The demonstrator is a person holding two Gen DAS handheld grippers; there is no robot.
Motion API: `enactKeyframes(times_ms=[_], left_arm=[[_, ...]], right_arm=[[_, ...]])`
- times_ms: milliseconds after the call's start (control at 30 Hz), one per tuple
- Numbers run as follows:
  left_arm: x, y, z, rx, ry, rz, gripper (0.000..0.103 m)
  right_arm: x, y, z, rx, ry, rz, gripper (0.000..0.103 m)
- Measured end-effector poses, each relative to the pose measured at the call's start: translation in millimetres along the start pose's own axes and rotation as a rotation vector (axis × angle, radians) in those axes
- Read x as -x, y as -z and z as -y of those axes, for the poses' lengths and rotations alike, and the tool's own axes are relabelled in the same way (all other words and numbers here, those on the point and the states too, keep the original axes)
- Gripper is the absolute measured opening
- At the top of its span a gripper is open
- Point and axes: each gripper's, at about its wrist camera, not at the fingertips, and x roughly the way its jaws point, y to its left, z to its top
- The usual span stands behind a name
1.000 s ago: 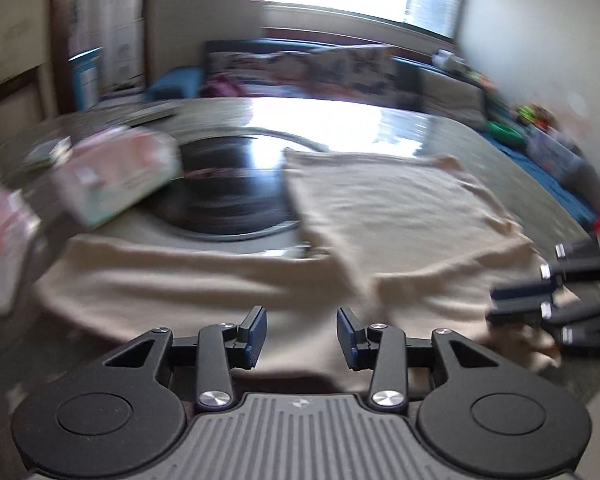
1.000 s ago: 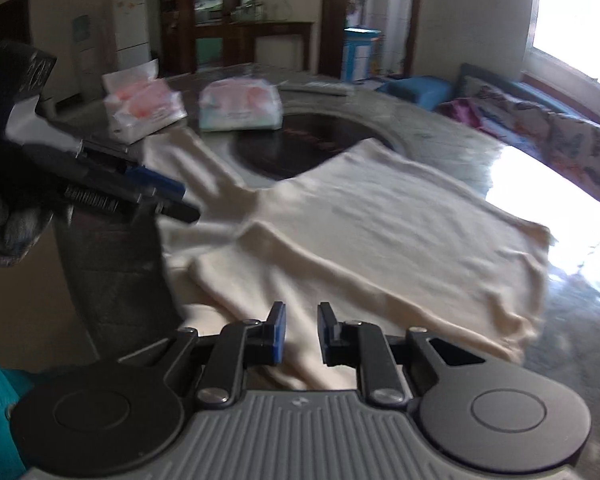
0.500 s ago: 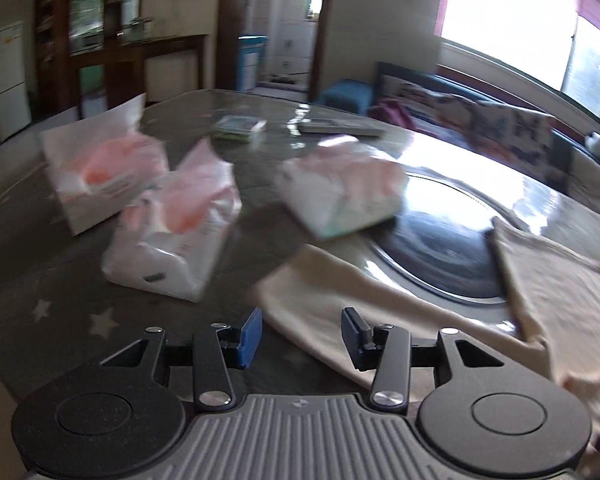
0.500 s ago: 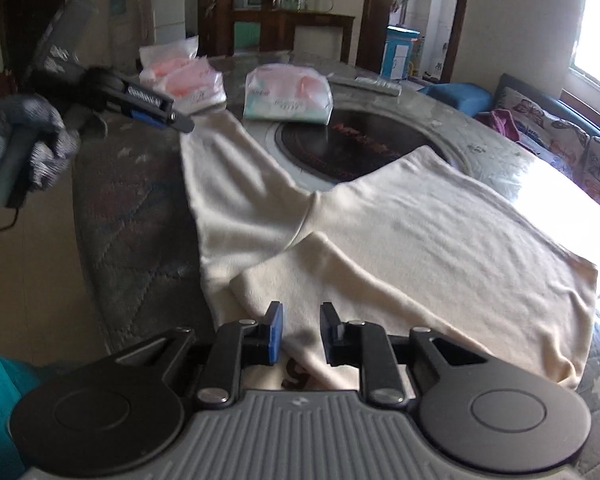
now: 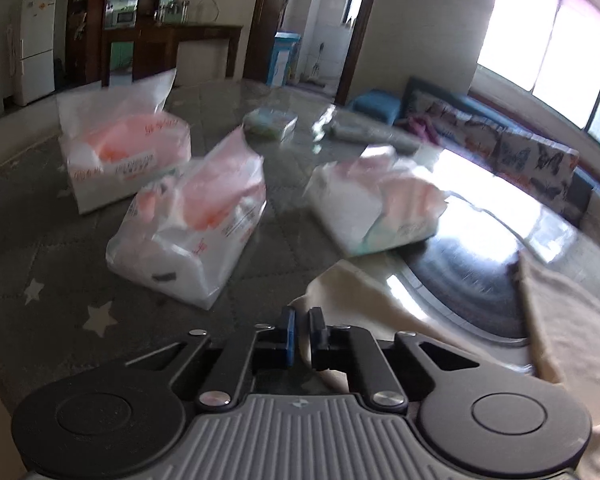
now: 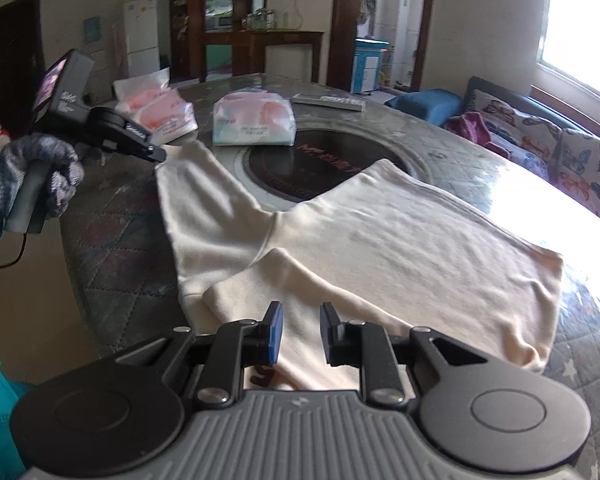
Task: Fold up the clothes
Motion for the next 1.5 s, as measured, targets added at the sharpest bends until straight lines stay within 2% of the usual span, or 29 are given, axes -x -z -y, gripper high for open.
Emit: enactKeyframes(times_ms=[67,100,300,500,633,700,833,967,1067,1167,1267,1433,1500], left_arm=[[3.6,-0.3,2.4,0.004,0.020,0.012,0.007],[11.0,-2.2,9.8,-0.011,0.054,0.025,0.007],[46.1,-8.8,66.6,-0.093,0.327,0.046,0.007],[59.2,2.0,133.2,-0.175,0.588,-0.001,0.007],[62.0,18.3,174.9,-0.270,0.691,-0.030,0.007],[61.9,25.4,185.4,-0.322,0.679,-0.017,0.009],[50.4,31.3,170.7,-0.359,0.569,0.004,0.010],[29.0,31.5,131.5,-0.325,0.431,-0.003,0.025],[21.4,31.3,99.4,-0.299,0.314,0.027,0.039],[10.7,30.1,79.5,-0.315,0.225,0.036,0.043],[0.1,32.0,75.6,-0.354,0.208,0.019,0.047],[-16.4,43.2,86.6,-0.446,0.197,-0.013,0.047],[-19.8,45.3,86.1,-0.448,0.194,-0.018,0.046]], right_arm=[[3.9,1.3,6.0,-0.026,0.011,0.010,0.020],[6.1,2.1,9.5,-0.041,0.018,0.016,0.020],[19.1,8.2,29.2,-0.119,0.068,0.045,0.020],[37.4,22.4,53.2,-0.230,0.104,0.079,0.020],[43.9,33.0,62.8,-0.276,0.132,0.074,0.020],[43.8,34.6,63.5,-0.278,0.127,0.071,0.020],[43.6,37.8,65.0,-0.281,0.117,0.064,0.020],[42.0,39.3,65.6,-0.281,0.105,0.058,0.020],[33.0,31.9,60.4,-0.257,0.084,0.050,0.020],[21.1,19.3,53.1,-0.227,0.049,0.041,0.021],[10.8,5.9,45.2,-0.194,0.025,0.031,0.021],[2.7,-4.7,36.5,-0.168,0.009,0.023,0.021],[-0.2,-8.5,33.2,-0.158,0.003,0.020,0.021]])
